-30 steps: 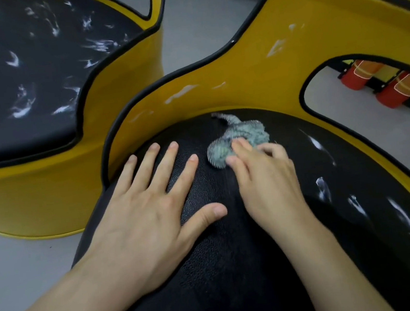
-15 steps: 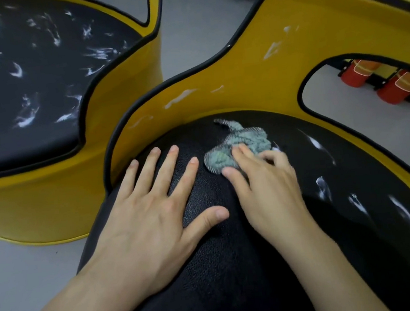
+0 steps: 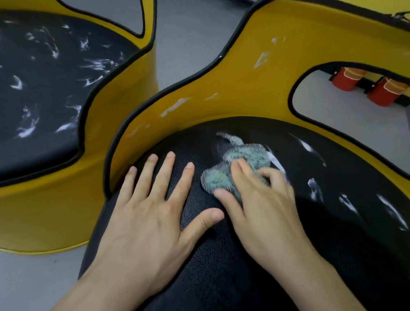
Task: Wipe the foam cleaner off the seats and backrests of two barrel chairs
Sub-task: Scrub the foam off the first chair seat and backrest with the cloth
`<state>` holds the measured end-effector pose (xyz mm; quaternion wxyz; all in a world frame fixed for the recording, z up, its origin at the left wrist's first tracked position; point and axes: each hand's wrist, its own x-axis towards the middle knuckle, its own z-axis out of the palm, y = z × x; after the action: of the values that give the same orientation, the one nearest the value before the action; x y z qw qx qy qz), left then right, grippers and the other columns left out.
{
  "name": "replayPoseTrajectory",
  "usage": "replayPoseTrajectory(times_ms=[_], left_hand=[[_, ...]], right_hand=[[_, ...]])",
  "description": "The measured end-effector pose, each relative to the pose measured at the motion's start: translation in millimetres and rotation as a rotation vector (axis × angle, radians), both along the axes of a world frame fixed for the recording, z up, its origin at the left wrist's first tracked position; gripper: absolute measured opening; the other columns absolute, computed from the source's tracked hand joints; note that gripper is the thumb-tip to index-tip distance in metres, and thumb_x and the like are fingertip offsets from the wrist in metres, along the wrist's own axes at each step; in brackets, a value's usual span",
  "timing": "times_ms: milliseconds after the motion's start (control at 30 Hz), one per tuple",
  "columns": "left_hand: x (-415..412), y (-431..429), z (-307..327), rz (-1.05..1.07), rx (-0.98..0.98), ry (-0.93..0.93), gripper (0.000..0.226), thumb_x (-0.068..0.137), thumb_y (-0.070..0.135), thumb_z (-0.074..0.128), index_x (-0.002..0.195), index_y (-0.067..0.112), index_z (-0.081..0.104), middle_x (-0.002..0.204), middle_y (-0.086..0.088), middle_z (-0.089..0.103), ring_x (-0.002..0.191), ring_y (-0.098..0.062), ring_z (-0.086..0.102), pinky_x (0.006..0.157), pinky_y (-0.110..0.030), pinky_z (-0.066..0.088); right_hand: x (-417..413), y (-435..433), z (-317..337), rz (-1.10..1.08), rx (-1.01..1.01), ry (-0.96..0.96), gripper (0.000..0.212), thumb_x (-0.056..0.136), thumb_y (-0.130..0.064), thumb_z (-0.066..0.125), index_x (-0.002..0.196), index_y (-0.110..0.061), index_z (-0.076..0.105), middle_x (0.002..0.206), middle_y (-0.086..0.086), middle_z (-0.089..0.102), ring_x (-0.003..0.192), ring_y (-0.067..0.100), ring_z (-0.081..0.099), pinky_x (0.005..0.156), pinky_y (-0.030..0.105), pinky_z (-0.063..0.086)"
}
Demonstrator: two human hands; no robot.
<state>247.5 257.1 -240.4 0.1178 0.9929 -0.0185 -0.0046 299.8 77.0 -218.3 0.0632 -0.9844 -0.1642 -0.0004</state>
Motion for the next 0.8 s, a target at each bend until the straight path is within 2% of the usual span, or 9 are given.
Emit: replayPoseTrajectory(times_ms=[67, 200, 267, 367, 433, 500, 567, 700, 800], left_hand=[[-0.3, -0.6, 0.3, 0.008, -0.004, -0.008, 0.091, 0.088, 0.087, -0.004, 0.162, 0.036, 0.013, 0.17, 0.0, 0.003, 0.158, -0.022, -0.004, 0.127, -0.049, 0.007], [-0.3, -0.9, 1.3, 0.014, -0.008, -0.02, 0.092, 0.084, 0.089, -0.011, 0.161, 0.04, 0.001, 0.17, 0.003, -0.008, 0.156, -0.018, -0.015, 0.127, -0.046, -0.001], [-0.6, 0.0, 0.3, 0.011, -0.01, -0.029, 0.091, 0.086, 0.088, -0.006, 0.161, 0.038, 0.007, 0.17, 0.002, -0.002, 0.157, -0.02, -0.009, 0.127, -0.046, 0.002], [-0.1, 0.4, -1.1, -0.005, -0.005, -0.019, 0.088, 0.093, 0.084, 0.008, 0.16, 0.03, 0.026, 0.169, -0.004, 0.017, 0.157, -0.026, 0.01, 0.122, -0.048, 0.01], [1.4, 0.2, -0.9, -0.012, -0.001, -0.028, 0.087, 0.095, 0.083, 0.013, 0.159, 0.027, 0.033, 0.166, -0.007, 0.026, 0.155, -0.03, 0.02, 0.119, -0.049, 0.014], [1.5, 0.2, -0.5, -0.014, -0.003, -0.018, 0.088, 0.094, 0.084, 0.011, 0.16, 0.028, 0.03, 0.168, -0.006, 0.021, 0.156, -0.028, 0.015, 0.12, -0.049, 0.012], [0.4, 0.2, -0.3, -0.004, -0.014, -0.014, 0.089, 0.091, 0.086, 0.003, 0.161, 0.034, 0.018, 0.17, -0.002, 0.009, 0.158, -0.024, 0.002, 0.123, -0.048, 0.006], [-0.3, -0.8, 0.7, 0.016, -0.004, -0.029, 0.091, 0.086, 0.088, -0.007, 0.161, 0.038, 0.007, 0.17, 0.001, -0.002, 0.157, -0.021, -0.008, 0.127, -0.048, 0.004], [0.0, -0.3, -0.2, 0.012, 0.014, -0.016, 0.09, 0.088, 0.087, -0.004, 0.161, 0.036, 0.011, 0.171, 0.0, 0.003, 0.158, -0.022, -0.004, 0.126, -0.047, 0.005]], right_hand=[[25.7, 9.3, 2.9, -0.001, -0.01, 0.006, 0.068, 0.1, -0.065, 0.022, 0.157, -0.027, 0.026, 0.162, -0.015, 0.025, 0.133, 0.02, 0.027, 0.111, 0.039, 0.023], [27.0, 10.0, 6.5, -0.013, -0.023, 0.036, 0.07, 0.099, -0.066, 0.023, 0.158, -0.028, 0.024, 0.163, -0.014, 0.024, 0.136, 0.02, 0.026, 0.113, 0.039, 0.022], [2.3, 0.3, 3.3, -0.004, -0.02, 0.027, 0.067, 0.101, -0.064, 0.018, 0.157, -0.029, 0.027, 0.162, -0.014, 0.027, 0.136, 0.019, 0.027, 0.111, 0.04, 0.028], [-36.1, -10.3, -0.4, -0.004, -0.039, -0.013, 0.064, 0.099, -0.056, 0.025, 0.149, -0.022, 0.047, 0.151, -0.009, 0.049, 0.122, 0.021, 0.047, 0.091, 0.041, 0.049], [-38.7, -11.9, -2.0, -0.013, -0.055, -0.025, 0.059, 0.099, -0.049, 0.03, 0.144, -0.019, 0.055, 0.146, -0.007, 0.055, 0.115, 0.022, 0.053, 0.082, 0.04, 0.053], [-20.7, -5.5, -1.2, 0.011, -0.069, -0.029, 0.056, 0.102, -0.046, 0.026, 0.148, -0.021, 0.047, 0.152, -0.009, 0.048, 0.121, 0.022, 0.046, 0.092, 0.042, 0.047], [13.6, 3.0, -1.9, 0.029, -0.062, -0.037, 0.052, 0.105, -0.044, 0.022, 0.153, -0.024, 0.034, 0.159, -0.011, 0.033, 0.129, 0.022, 0.034, 0.105, 0.042, 0.034], [74.3, 25.8, -0.8, -0.043, -0.057, -0.071, 0.045, 0.108, -0.042, 0.026, 0.147, -0.021, 0.037, 0.15, -0.01, 0.04, 0.123, 0.025, 0.034, 0.099, 0.041, 0.031], [46.6, 22.8, -1.5, -0.015, -0.056, -0.077, 0.041, 0.107, -0.041, 0.026, 0.14, -0.024, 0.042, 0.145, -0.011, 0.044, 0.122, 0.023, 0.034, 0.1, 0.041, 0.033]])
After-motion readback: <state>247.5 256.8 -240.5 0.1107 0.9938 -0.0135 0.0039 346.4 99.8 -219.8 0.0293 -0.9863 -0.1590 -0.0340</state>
